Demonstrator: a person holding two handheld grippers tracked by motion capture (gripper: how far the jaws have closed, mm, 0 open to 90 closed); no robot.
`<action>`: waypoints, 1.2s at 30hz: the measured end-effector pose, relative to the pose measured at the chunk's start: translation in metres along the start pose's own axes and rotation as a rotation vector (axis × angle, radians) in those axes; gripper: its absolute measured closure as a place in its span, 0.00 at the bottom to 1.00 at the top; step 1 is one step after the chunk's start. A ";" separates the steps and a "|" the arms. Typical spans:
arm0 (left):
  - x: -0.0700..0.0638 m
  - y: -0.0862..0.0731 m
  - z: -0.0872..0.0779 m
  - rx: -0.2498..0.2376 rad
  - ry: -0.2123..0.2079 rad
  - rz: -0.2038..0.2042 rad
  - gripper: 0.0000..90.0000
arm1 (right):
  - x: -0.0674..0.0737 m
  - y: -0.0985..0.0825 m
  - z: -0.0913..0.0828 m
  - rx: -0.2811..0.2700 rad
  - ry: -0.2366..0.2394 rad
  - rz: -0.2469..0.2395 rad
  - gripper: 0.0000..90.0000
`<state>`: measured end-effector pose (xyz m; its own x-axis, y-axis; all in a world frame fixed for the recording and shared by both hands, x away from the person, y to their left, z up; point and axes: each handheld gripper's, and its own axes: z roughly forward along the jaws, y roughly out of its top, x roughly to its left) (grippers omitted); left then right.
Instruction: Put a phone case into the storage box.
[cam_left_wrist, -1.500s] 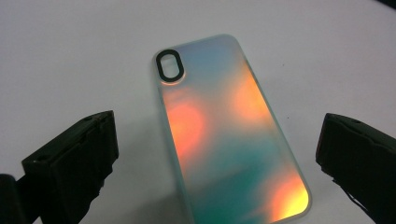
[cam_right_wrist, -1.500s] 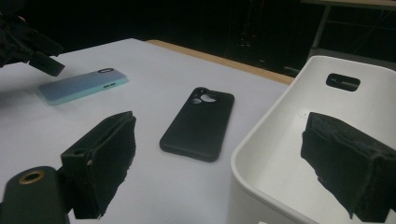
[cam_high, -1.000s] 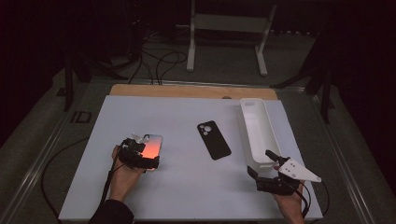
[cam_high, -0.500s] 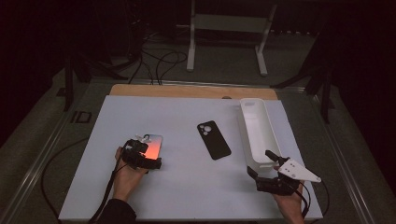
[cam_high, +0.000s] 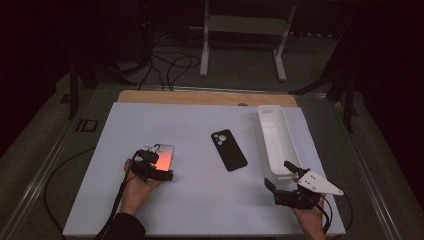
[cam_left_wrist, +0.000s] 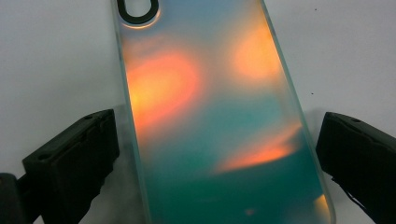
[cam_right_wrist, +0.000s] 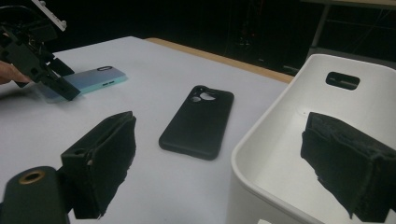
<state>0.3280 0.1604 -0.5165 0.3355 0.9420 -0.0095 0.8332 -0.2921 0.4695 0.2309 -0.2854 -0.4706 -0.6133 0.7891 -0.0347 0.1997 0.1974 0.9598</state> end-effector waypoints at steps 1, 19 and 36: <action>0.000 0.000 -0.001 0.006 0.000 -0.001 0.02 | 0.000 0.000 0.000 0.000 0.000 -0.001 0.11; 0.004 -0.001 -0.011 -0.025 -0.002 0.017 0.19 | 0.002 0.001 0.001 0.004 0.001 -0.004 0.11; 0.003 -0.006 -0.037 -0.179 -0.023 0.041 0.19 | 0.002 0.007 0.006 0.020 0.014 0.009 0.11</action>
<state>0.3075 0.1710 -0.4869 0.3792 0.9253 -0.0060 0.7275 -0.2942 0.6198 0.2356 -0.2791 -0.4650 -0.6217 0.7829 -0.0224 0.2202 0.2022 0.9543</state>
